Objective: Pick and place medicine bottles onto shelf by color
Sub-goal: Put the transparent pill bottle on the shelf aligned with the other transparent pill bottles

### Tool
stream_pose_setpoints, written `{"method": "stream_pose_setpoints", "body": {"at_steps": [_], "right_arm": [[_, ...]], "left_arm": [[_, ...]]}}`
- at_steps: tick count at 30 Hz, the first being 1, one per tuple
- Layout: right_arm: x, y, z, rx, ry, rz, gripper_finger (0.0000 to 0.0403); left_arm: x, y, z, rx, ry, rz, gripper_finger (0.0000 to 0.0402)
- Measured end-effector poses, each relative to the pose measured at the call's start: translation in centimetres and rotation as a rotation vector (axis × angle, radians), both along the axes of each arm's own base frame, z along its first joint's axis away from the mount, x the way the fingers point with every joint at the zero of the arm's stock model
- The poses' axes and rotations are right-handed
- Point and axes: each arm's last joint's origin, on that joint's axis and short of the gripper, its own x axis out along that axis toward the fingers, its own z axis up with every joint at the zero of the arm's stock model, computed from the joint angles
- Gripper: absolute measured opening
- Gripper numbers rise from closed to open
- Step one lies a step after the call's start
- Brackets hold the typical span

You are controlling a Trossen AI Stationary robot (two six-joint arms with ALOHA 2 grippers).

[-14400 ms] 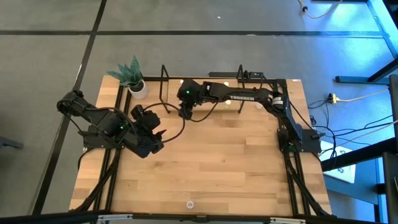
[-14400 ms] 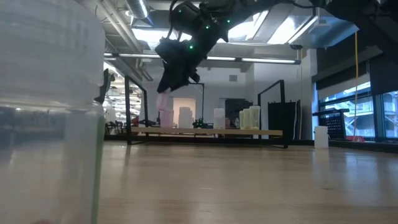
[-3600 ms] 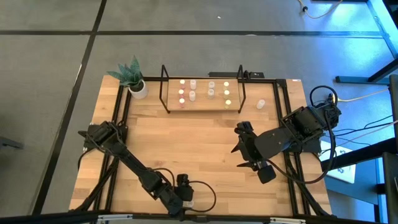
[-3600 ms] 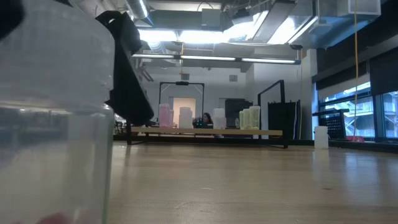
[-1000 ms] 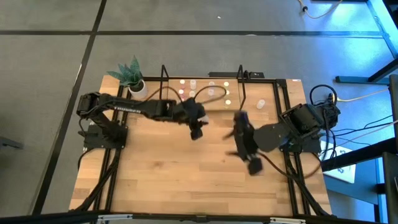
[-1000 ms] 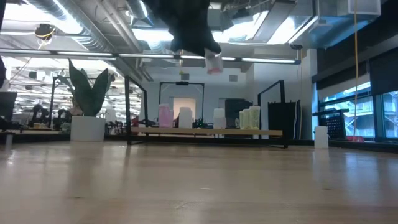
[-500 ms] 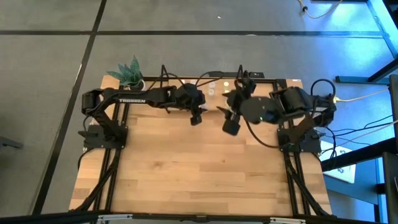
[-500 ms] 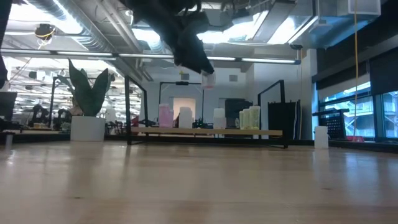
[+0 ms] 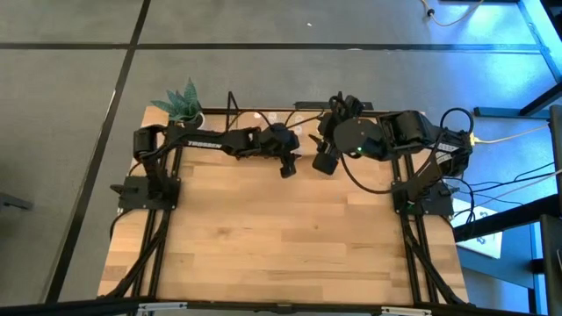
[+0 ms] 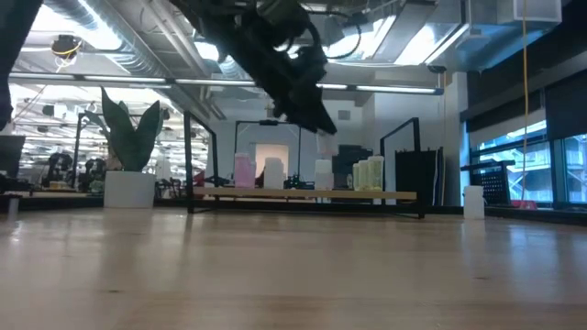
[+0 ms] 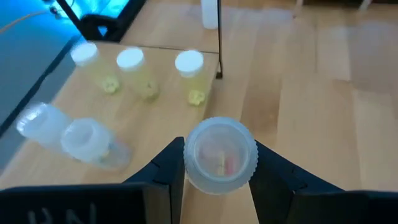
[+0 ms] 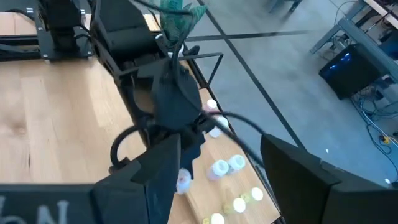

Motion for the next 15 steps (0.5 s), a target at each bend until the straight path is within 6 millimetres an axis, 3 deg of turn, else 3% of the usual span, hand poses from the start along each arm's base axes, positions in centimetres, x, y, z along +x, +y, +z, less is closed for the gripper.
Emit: {"method": "stream_pose_setpoints", "body": {"at_steps": [5, 15], "right_arm": [[0.0, 0.0, 0.0, 0.0, 0.0, 0.001, 0.0224], [0.0, 0.0, 0.0, 0.002, -0.007, 0.001, 0.0224]], "left_arm": [[0.7, 0.3, -1.8, 0.012, 0.025, 0.065, 0.0122], [0.5, 1.6, -1.9, 0.025, 0.007, 0.163, 0.0122]]}}
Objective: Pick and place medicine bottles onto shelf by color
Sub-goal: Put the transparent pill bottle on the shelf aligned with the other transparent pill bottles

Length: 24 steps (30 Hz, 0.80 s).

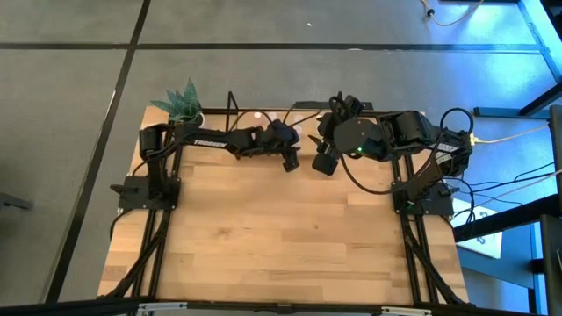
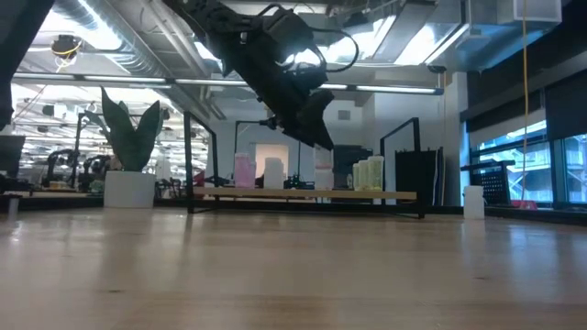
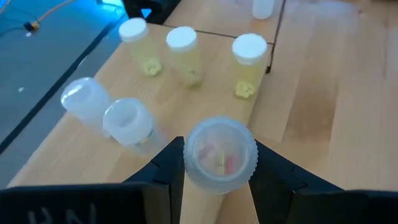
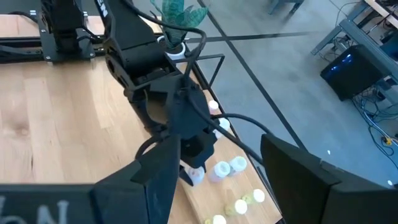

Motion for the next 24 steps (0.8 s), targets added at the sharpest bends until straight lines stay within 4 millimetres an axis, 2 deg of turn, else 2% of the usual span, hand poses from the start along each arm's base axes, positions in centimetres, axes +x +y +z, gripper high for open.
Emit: {"method": "stream_pose_setpoints", "body": {"at_steps": [15, 24], "right_arm": [[0.03, 0.01, 0.05, 0.002, -0.007, 0.0, 0.0224], [0.06, 0.01, 0.09, 0.003, -0.012, 0.0, 0.0224]], "left_arm": [[0.22, 0.14, -0.65, -0.074, -0.019, -0.005, 0.0122], [0.41, 0.31, -0.81, -0.056, -0.033, 0.036, 0.0122]]}}
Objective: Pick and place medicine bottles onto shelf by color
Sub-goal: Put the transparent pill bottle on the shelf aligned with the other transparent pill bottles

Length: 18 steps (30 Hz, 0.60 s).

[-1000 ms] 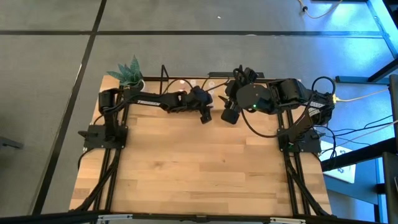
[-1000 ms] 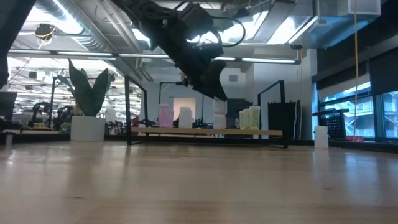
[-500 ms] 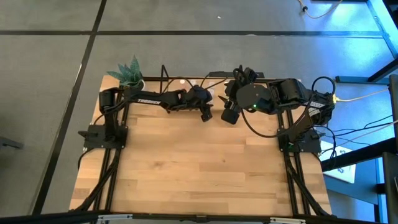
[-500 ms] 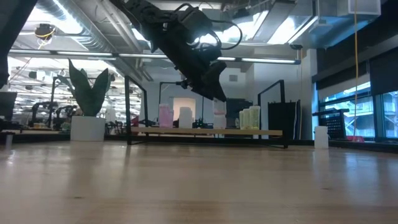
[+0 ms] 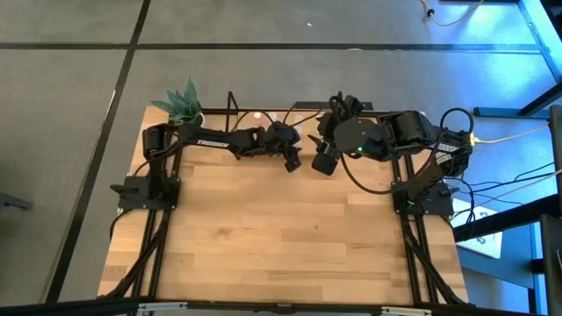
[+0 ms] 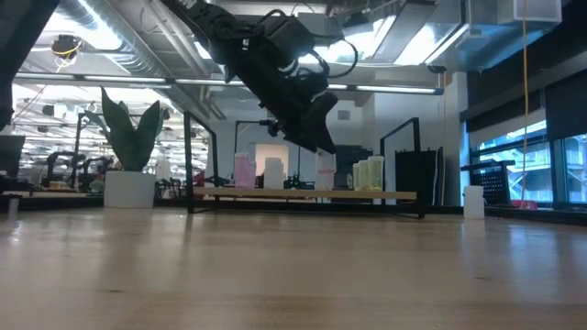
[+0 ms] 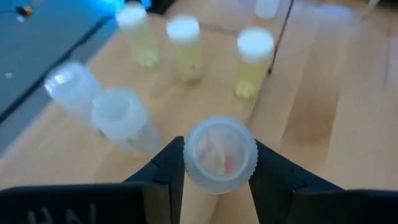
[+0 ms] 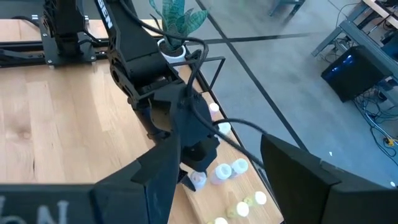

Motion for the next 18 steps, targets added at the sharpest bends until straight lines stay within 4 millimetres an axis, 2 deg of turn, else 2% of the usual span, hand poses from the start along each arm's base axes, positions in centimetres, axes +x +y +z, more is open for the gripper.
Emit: {"method": "stream_pose_setpoints", "body": {"at_steps": [4, 12, 18], "right_arm": [[0.0, 0.0, 0.0, 0.0, -0.002, 0.0, 0.0224], [0.0, 0.0, 0.0, 0.001, -0.006, 0.0, 0.0224], [0.1, 0.0, 0.1, 0.001, -0.009, 0.0, 0.0224]], "left_arm": [[0.2, 0.0, -0.7, -0.009, 0.011, -0.004, 0.0122], [0.2, 0.1, -0.7, 0.011, 0.01, 0.018, 0.0122], [0.7, 0.3, -2.0, 0.012, 0.017, 0.025, 0.0122]]}}
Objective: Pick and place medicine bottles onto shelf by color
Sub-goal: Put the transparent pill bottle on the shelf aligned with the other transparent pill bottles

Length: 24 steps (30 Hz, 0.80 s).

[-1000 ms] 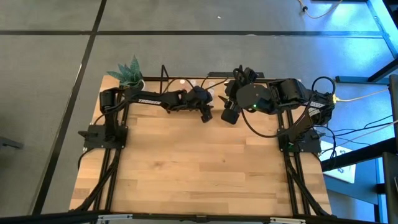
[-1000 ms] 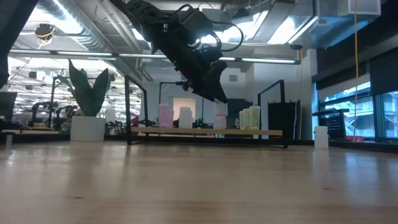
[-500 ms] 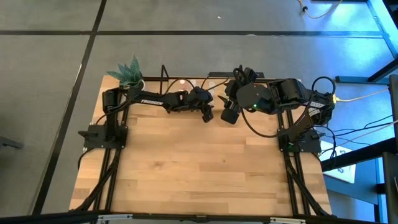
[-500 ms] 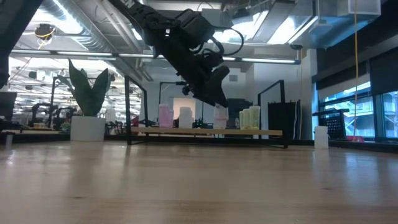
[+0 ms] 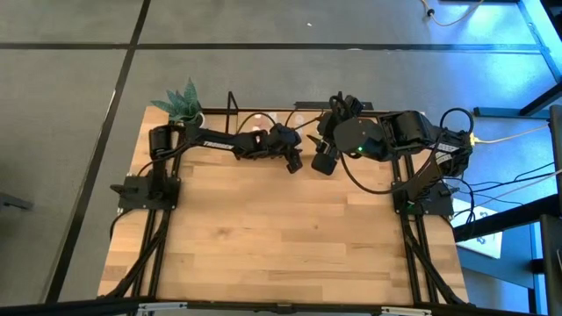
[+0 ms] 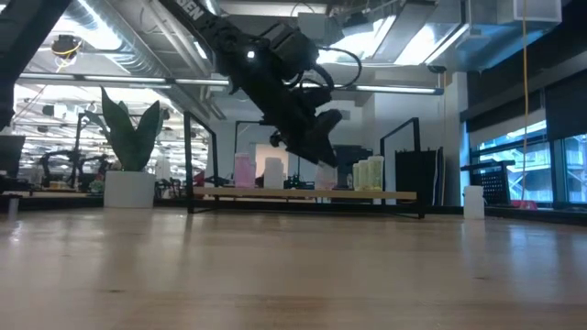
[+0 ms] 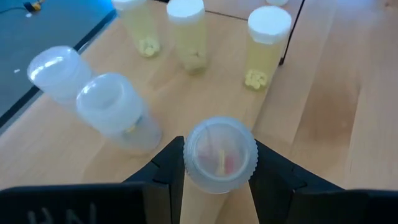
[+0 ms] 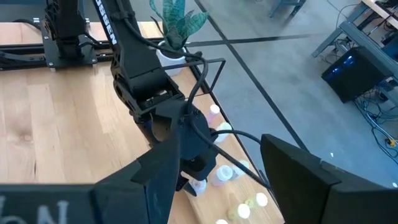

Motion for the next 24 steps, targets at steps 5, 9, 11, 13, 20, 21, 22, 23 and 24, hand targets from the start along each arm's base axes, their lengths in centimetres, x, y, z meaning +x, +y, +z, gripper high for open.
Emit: {"method": "stream_pose_setpoints", "body": {"at_steps": [5, 9, 11, 13, 20, 21, 22, 23, 24], "right_arm": [[0.04, 0.04, 0.01, 0.01, -0.002, 0.011, 0.0224], [0.09, 0.15, -0.02, 0.038, 0.0, 0.042, 0.0224], [0.11, 0.21, -0.05, 0.056, 0.003, 0.061, 0.0224], [0.13, 0.28, -0.08, 0.072, 0.005, 0.081, 0.0224], [0.19, 0.52, -0.16, 0.13, 0.014, 0.146, 0.0224], [0.2, 0.54, -0.17, 0.137, 0.015, 0.154, 0.0224], [0.2, 0.56, -0.18, 0.141, 0.016, 0.159, 0.0224], [0.2, 0.59, -0.18, 0.147, 0.017, 0.165, 0.0224], [0.21, 0.61, -0.19, 0.153, 0.018, 0.172, 0.0224]], "left_arm": [[0.07, 0.0, -0.16, 0.002, -0.003, 0.004, 0.0122], [0.07, 0.05, -0.14, 0.009, -0.003, 0.013, 0.0123], [0.06, 0.06, -0.14, 0.011, -0.002, 0.016, 0.0126], [0.05, 0.07, -0.13, 0.018, -0.001, 0.025, 0.0131], [0.04, 0.1, -0.13, 0.022, 0.001, 0.031, 0.0146], [0.04, 0.1, -0.13, 0.022, 0.001, 0.031, 0.0146], [0.04, 0.1, -0.13, 0.022, 0.001, 0.031, 0.0147], [0.04, 0.1, -0.13, 0.022, 0.001, 0.031, 0.0148], [0.04, 0.11, -0.13, 0.022, 0.0, 0.031, 0.0148]]}}
